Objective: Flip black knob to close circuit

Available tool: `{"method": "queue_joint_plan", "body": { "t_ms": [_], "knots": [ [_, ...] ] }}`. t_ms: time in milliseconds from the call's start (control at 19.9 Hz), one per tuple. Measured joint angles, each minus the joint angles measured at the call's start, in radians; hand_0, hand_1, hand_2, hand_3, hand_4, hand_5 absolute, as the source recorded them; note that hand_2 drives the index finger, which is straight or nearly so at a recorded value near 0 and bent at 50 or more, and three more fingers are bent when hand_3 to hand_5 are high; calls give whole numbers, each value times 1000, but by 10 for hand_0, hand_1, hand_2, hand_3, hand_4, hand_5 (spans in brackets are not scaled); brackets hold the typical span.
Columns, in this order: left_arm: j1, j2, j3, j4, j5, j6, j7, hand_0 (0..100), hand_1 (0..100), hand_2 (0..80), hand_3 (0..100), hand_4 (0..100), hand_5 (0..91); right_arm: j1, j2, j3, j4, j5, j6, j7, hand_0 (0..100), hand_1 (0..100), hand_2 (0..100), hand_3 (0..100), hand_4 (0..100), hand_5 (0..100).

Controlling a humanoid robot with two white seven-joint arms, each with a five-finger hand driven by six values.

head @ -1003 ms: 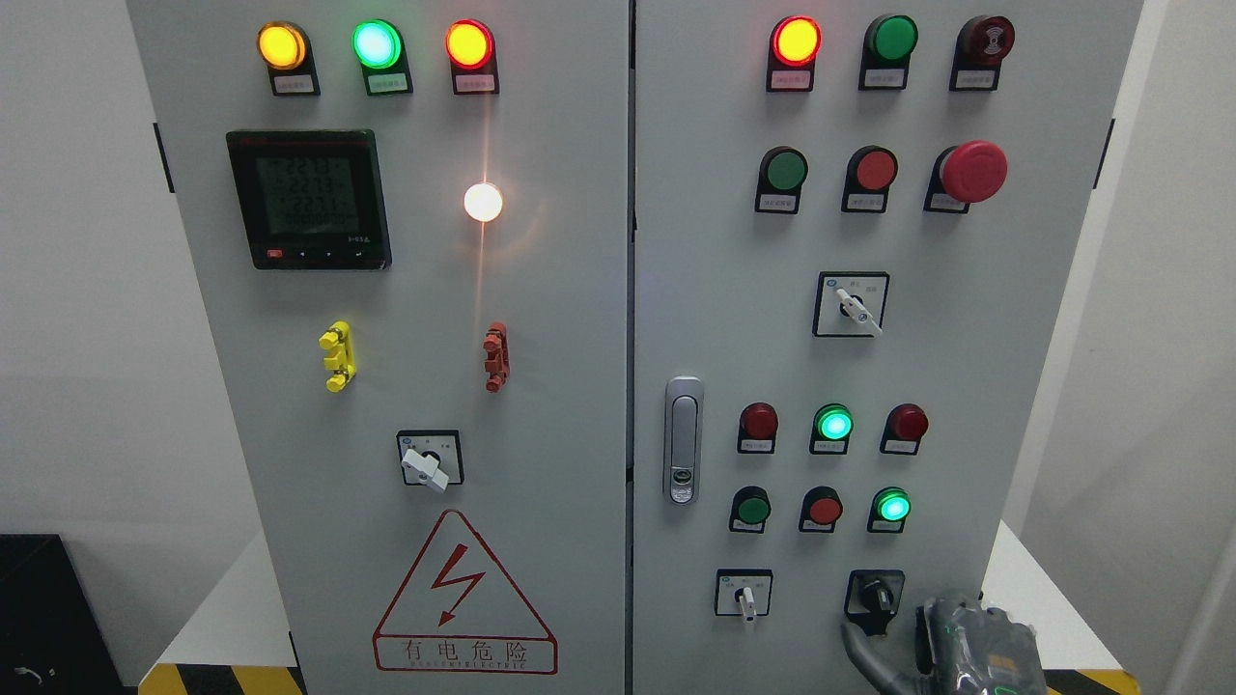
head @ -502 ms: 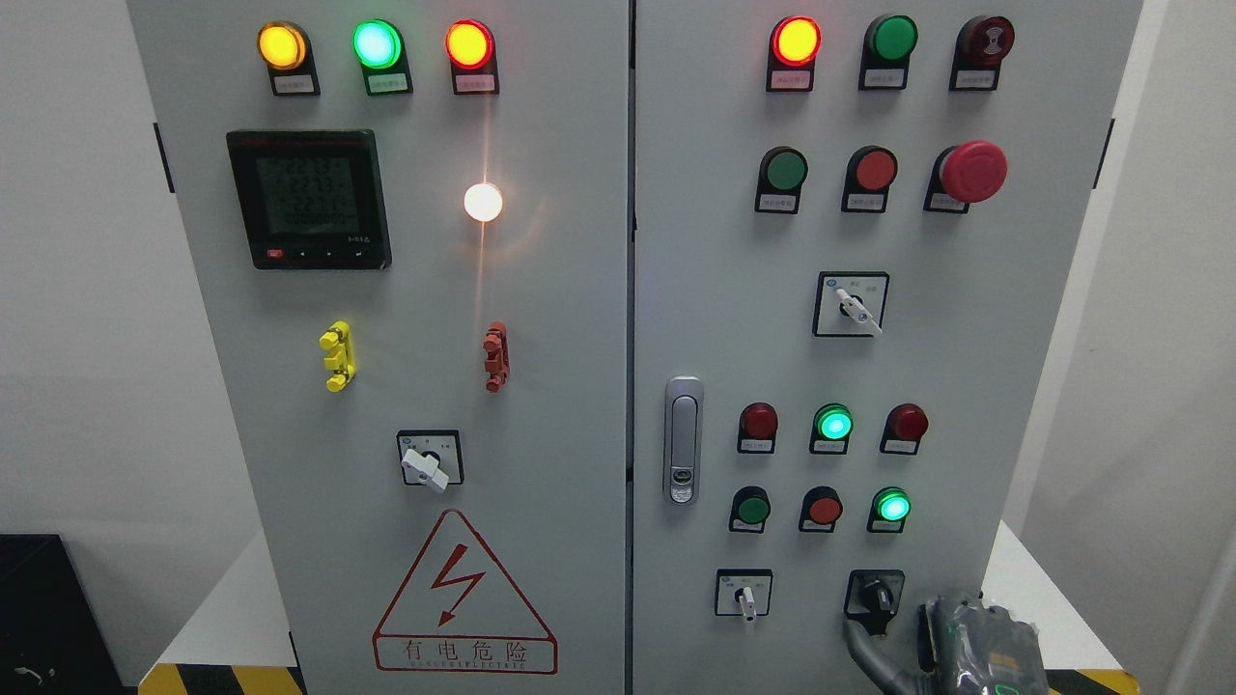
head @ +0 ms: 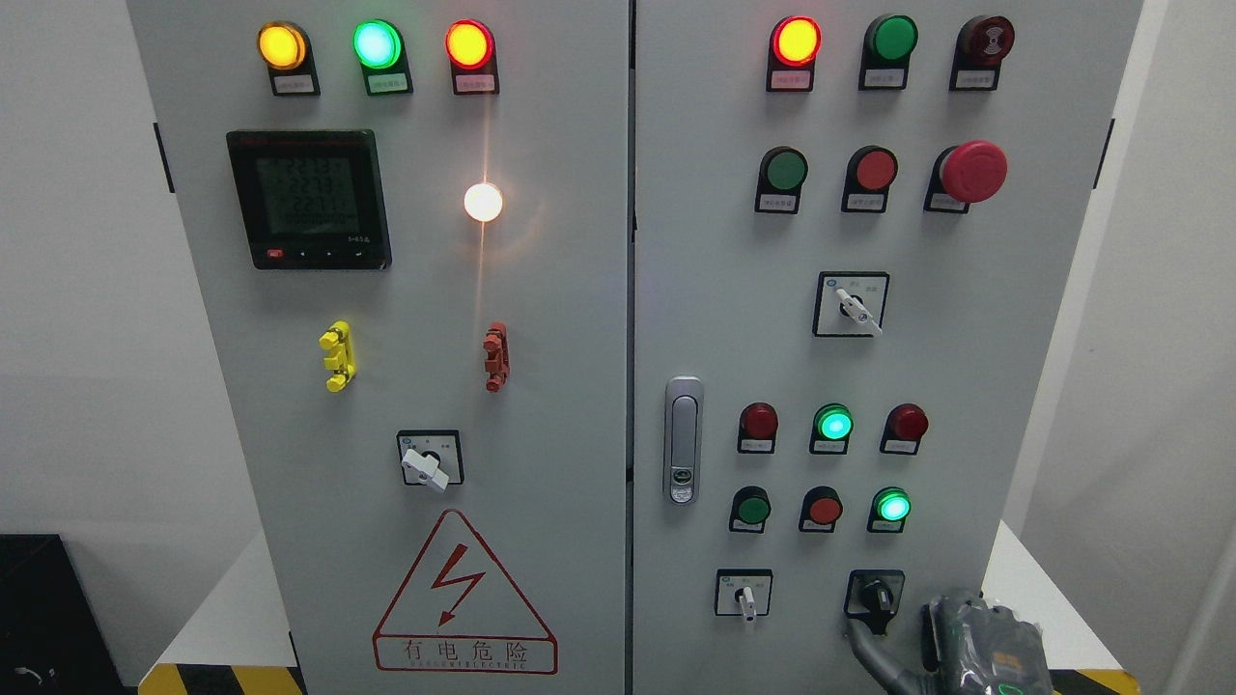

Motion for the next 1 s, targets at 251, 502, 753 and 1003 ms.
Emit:
{"method": "queue_joint_plan", "body": {
  "t_ms": [251, 502, 753, 1003],
  "knots": [
    [0, 0, 0, 0, 0, 0, 1, 120, 556, 0, 0, 0, 0, -2, -2, -10, 0, 0, -5, 14, 0, 11, 915, 1000, 987, 997],
    [0, 0, 0, 0, 0, 0, -1, 120, 556, 0, 0, 0, 0, -5, -3, -15, 1, 0, -5, 15, 0, 12, 915, 1000, 988, 997],
    [0, 0, 0, 0, 0, 0, -2, 120, 556, 0, 0, 0, 0, -8, -4, -15, 2, -1, -5, 16, 0, 15, 915, 1000, 988, 995],
    [0, 0, 0, 0, 0, 0, -2, 120, 556, 0, 0, 0, 0, -9, -4, -15, 2, -2, -5, 20, 0, 17, 915, 1000, 988, 994]
  ]
}}
